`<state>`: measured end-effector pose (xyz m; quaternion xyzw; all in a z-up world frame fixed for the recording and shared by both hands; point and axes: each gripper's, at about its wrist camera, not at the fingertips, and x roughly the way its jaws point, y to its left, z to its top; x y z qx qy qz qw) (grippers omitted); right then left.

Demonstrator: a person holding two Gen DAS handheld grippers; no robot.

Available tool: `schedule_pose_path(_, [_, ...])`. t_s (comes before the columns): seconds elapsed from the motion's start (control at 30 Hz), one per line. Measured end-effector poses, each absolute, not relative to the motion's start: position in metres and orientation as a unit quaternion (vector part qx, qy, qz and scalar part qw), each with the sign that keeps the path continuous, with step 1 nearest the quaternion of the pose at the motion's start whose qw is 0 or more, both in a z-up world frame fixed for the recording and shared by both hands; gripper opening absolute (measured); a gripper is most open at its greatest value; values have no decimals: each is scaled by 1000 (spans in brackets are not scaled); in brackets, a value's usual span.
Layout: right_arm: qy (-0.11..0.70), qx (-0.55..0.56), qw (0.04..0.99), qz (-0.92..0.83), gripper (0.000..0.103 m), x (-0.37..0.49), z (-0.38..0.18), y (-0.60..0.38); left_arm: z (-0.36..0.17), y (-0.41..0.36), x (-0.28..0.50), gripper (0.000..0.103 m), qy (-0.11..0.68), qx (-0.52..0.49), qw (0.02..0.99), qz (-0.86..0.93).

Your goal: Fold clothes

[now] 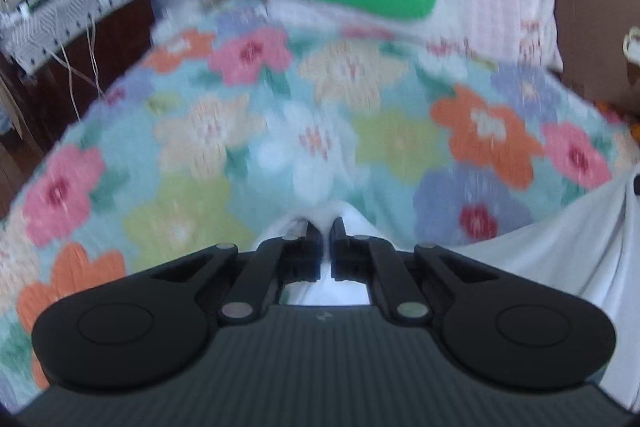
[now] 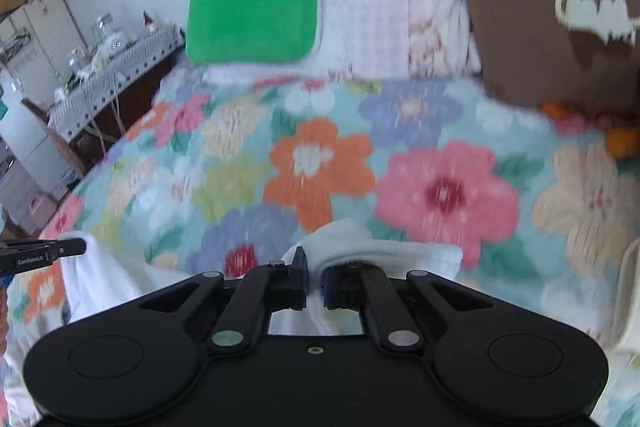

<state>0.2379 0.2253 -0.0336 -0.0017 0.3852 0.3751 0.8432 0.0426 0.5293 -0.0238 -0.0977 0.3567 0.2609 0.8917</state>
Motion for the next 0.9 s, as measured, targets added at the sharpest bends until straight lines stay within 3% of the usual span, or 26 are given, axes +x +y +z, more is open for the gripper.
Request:
schedule_pose_path(0.17, [209,-48,909,357,11,230,39,239,38,535,67,8,276,-71,906,312])
schedule_pose_path(0.2, [219,-67,904,360,20,234,39,244,37,537,74,26,293,-66,897,325])
schedule_pose_path(0.23, [260,-88,895,353,34,243,35,249,32,537,79,56,311,-60,886,339])
schedule_pose_path(0.27, [274,-87,898,334,40,243,28,242,26,533,80,65,318,-55,880,348])
schedule_pose_path(0.4, [346,-51,889,297,52,231,-5,197,-19,503,57,66,353,-37,890,287])
schedule_pose_path(0.53, [443,22,838,318,52,204,-57,135,-74,464,11,66,425,-40,867,257])
schedule_pose_path(0.63, [487,47,808,327,52,176,-86,102,-96,428,-29,66,432,-1,871,233])
schedule_pose_path(0.77, [495,76,801,327,52,134,-116,67,-99,381,-73,72,431,69,870,227])
schedule_pose_path(0.9, [511,43,793,329,52,136,-124,67,-74,364,-105,71,402,-26,897,181])
